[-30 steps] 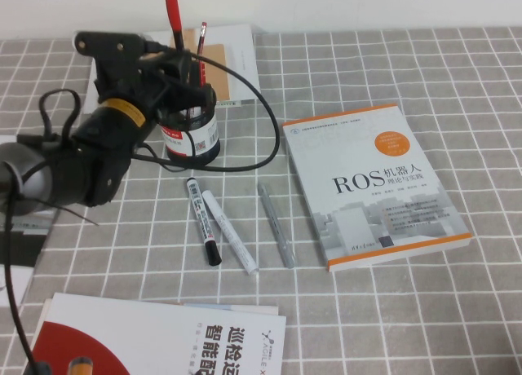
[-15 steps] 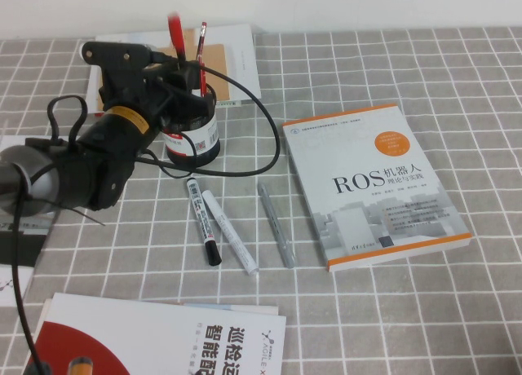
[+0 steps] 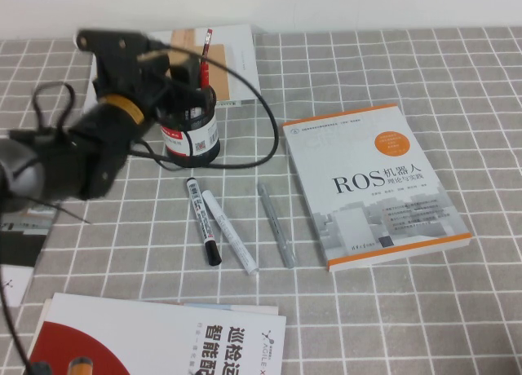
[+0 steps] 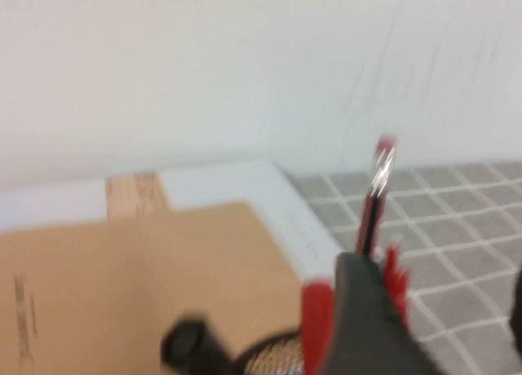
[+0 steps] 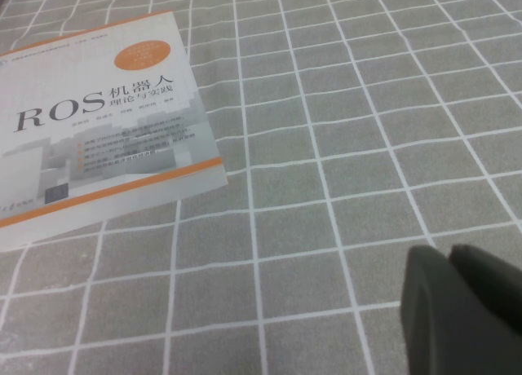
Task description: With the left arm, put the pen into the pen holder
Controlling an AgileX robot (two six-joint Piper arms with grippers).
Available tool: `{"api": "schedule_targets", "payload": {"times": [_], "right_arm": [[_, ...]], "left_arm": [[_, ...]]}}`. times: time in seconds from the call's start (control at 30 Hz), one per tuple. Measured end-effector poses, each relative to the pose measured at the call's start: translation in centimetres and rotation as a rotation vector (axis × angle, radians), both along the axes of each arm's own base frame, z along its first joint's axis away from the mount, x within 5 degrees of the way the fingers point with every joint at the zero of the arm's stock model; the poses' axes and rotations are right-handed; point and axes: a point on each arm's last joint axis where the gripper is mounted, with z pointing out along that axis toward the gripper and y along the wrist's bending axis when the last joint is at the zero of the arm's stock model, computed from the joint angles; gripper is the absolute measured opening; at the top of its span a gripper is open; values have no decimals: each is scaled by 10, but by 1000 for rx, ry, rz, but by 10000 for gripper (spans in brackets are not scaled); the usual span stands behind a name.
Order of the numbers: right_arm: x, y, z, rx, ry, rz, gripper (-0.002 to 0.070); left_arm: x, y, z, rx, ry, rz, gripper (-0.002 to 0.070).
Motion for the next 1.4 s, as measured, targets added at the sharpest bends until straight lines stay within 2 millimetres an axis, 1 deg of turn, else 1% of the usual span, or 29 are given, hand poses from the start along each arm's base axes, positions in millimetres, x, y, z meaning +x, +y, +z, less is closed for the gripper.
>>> {"api": "schedule_targets", "payload": {"times": [0.03, 0.1, 0.13, 0.2, 0.23, 0.27, 0.33, 0.4, 0.47, 0.5, 0.57, 0.7, 0.8, 0.9, 1.0, 1.13, 1.23, 1.4], "right_arm": [[0, 0, 0, 0, 0, 0, -15], [0, 0, 0, 0, 0, 0, -15], [0, 0, 0, 0, 0, 0, -15], [0, 0, 0, 0, 0, 0, -15], [0, 0, 0, 0, 0, 0, -15], [0, 0, 0, 0, 0, 0, -15], [0, 0, 0, 0, 0, 0, -15], [0, 0, 0, 0, 0, 0, -15], [0, 0, 0, 0, 0, 0, -15], [0, 0, 0, 0, 0, 0, -15], [0, 0, 0, 0, 0, 0, -15], [0, 0, 0, 0, 0, 0, -15], [0, 0, 0, 0, 0, 0, -15], [0, 0, 0, 0, 0, 0, -15], [0, 0, 0, 0, 0, 0, -15], [0, 0, 0, 0, 0, 0, -15], [0, 0, 0, 0, 0, 0, -15], [0, 0, 0, 0, 0, 0, -15]], "left_arm": [[-3, 0, 8, 7, -5, -5, 282], [-12, 1, 26, 25, -11, -11, 185], [-19, 1, 36, 34, -12, -15, 123], [-35, 5, 55, 48, -7, -12, 51], [-44, 8, 59, 53, 2, -10, 34], [-54, 11, 68, 52, -8, -9, 23], [-78, 19, 79, 47, -15, -6, 10], [-105, 29, 85, 43, -28, -4, 4], [-130, 39, 88, 39, -40, -2, 3], [-142, 43, 85, 43, -33, -1, 1], [-172, 54, 86, 25, -47, 5, 0], [-220, 72, 77, -22, -73, 12, 0], [-250, 84, 67, -47, -93, 18, 0], [-272, 92, 50, -42, -87, 25, 0], [-285, 98, 34, -36, -74, 30, 0], [-292, 101, 16, -12, -36, 34, 0], [-294, 102, 8, 0, -9, 37, 0], [-295, 102, 1, -6, 18, 41, 0]]}}
